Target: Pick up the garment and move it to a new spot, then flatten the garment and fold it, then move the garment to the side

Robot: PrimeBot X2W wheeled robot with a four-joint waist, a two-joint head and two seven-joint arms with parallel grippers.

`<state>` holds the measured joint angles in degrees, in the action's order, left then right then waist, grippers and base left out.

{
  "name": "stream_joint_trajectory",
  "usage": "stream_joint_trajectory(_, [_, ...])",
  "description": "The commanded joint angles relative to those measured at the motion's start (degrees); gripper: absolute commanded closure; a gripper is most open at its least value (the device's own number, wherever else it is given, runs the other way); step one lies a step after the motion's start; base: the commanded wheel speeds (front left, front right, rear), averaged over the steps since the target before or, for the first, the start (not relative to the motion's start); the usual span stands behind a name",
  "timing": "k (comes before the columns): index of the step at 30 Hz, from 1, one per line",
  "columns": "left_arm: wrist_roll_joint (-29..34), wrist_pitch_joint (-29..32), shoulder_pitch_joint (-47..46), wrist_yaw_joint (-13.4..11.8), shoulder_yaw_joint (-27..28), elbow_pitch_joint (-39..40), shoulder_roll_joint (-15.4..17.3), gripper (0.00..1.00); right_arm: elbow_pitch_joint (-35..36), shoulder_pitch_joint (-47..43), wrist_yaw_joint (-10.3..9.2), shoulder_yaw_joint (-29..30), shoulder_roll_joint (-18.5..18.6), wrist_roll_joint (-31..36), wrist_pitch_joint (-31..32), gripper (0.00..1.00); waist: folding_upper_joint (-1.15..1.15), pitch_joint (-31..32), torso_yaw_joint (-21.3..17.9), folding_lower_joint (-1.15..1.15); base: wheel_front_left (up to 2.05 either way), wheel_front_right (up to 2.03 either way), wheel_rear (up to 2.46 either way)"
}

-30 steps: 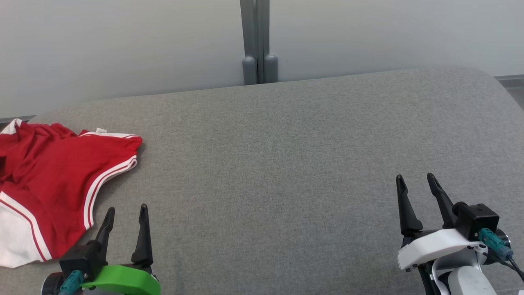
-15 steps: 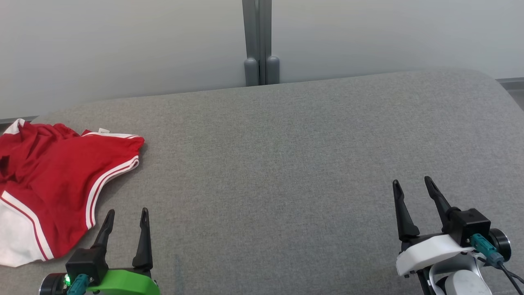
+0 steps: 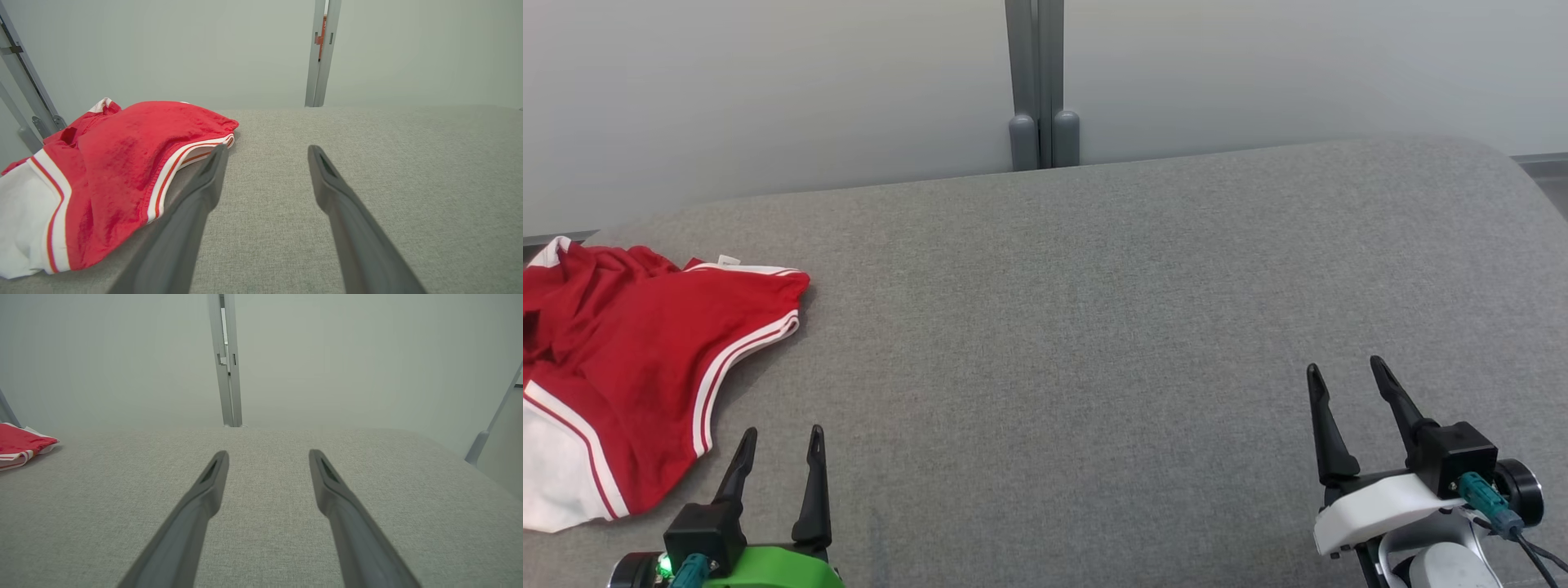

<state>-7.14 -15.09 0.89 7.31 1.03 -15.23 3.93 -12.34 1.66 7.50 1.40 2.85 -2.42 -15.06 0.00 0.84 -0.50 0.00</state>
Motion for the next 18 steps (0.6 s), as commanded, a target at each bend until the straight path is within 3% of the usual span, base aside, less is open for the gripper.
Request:
stream_joint_trajectory(1, [-0.4,-0.1,0.4,0.1,-0.1,-0.3,0.0,0.0,-0.2,-0.4,-0.01,0.1,0.1,-0.2,-0.2,0.0,0.0,0.0,-0.1,0.0,0.0,0.0,0.0])
stream_joint_trajectory(18, [-3.8,-0.1,-1.0,0.2,-1.1,-2.3,0.7,0.0,-0.9,-0.2,-0.01,-0.3,0.1,-1.0,-0.2,0.0,0.0,-0.1,0.2,0.0,0.0,0.0,0.0])
